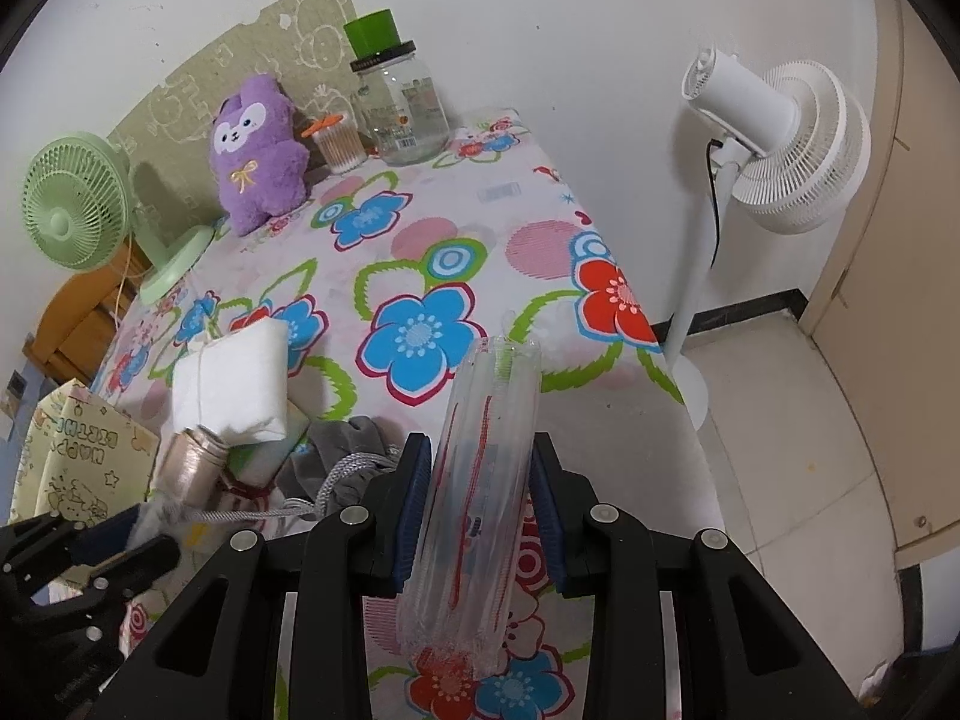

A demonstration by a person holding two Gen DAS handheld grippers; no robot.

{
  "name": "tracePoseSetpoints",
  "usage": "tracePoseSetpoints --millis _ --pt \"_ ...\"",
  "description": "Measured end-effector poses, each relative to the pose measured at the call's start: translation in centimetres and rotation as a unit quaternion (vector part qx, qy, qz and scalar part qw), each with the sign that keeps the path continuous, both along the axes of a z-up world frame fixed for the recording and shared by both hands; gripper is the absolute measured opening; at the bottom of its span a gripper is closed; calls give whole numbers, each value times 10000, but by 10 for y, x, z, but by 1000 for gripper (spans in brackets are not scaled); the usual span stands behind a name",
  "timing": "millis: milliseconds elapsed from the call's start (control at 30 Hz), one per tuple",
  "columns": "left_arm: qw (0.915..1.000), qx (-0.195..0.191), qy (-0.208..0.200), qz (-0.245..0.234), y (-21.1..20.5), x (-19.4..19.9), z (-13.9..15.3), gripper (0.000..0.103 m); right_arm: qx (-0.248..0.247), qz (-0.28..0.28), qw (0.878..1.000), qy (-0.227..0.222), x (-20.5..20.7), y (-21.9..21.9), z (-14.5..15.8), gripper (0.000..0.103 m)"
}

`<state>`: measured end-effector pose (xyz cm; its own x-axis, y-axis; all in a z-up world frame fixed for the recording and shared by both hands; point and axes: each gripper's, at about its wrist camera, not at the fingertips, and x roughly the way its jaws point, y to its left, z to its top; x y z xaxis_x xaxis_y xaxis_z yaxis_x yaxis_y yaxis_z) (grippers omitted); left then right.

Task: Organize soft objects
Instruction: 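Lift and carry the rolled cloth and clear tube toward the cardboard box with both tools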

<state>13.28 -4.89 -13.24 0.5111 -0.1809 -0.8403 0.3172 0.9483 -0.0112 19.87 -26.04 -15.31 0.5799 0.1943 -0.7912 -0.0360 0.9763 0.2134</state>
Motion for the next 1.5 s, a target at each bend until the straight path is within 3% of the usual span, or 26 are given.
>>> tracePoseSetpoints --millis 433,967,1233,1500 --pt "9988 -109 -385 277 28 -20 34 23 -34 263 9992 -294 -15 26 32 36" --pt "9914 -449 -862 881 92 -51 70 23 -87 858 9940 -675 -35 92 76 36" --pt "9840 -543 -1098 1295 128 -66 83 23 -8 1205 9890 -861 -43 124 96 36" --pt "9730 -566 -1266 1847 174 -81 90 23 -14 1823 9788 -938 -46 186 103 36"
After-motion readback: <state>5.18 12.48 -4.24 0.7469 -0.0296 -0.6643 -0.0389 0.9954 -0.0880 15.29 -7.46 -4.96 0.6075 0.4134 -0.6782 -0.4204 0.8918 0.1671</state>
